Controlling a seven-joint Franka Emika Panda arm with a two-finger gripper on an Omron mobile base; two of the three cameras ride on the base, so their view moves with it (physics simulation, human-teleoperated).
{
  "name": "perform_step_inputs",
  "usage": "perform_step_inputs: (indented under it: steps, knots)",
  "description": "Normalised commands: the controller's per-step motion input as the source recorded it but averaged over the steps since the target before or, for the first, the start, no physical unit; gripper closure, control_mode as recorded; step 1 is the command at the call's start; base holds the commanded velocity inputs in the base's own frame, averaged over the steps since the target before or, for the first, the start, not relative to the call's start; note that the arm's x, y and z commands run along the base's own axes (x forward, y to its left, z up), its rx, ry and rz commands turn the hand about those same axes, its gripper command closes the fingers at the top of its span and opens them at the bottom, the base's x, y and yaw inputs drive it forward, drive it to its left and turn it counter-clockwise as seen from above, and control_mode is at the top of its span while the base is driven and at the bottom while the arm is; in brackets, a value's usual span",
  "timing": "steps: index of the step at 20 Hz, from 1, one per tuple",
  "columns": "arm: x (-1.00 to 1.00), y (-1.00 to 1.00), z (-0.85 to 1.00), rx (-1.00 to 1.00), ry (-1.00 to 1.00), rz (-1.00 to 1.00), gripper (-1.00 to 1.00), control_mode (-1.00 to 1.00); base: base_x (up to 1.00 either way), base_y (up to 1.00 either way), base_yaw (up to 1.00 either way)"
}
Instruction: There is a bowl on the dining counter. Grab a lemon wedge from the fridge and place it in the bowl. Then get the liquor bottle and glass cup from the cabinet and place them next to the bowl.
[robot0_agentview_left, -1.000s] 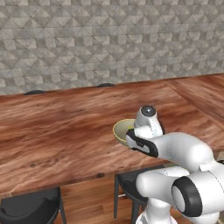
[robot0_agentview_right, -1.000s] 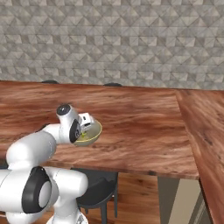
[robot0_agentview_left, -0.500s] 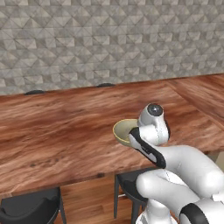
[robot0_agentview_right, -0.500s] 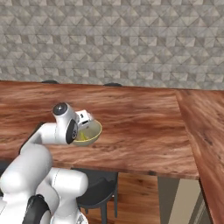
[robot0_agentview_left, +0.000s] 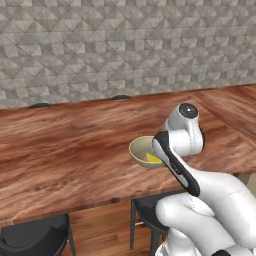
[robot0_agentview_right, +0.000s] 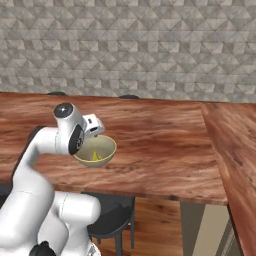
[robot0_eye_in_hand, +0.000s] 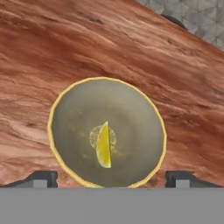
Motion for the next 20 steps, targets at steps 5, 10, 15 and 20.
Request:
perform_step_inputs:
  steps: [5,10,15,20]
  knots:
    - [-0.8,0.16,0.5,0.08,0.0,0.0,-1.0,-1.0,0.0,0.0,0.0]
    - [-0.98,0.14,0.44,0.08,0.0,0.0,-1.0,-1.0,0.0,0.0,0.0]
    - [-1.0,0.03,0.53,0.06,0.0,0.0,-1.0,-1.0,0.0,0.0,0.0]
    - [-0.92,0.0,0.61,0.03,0.0,0.0,-1.0,-1.0,0.0,0.0,0.0]
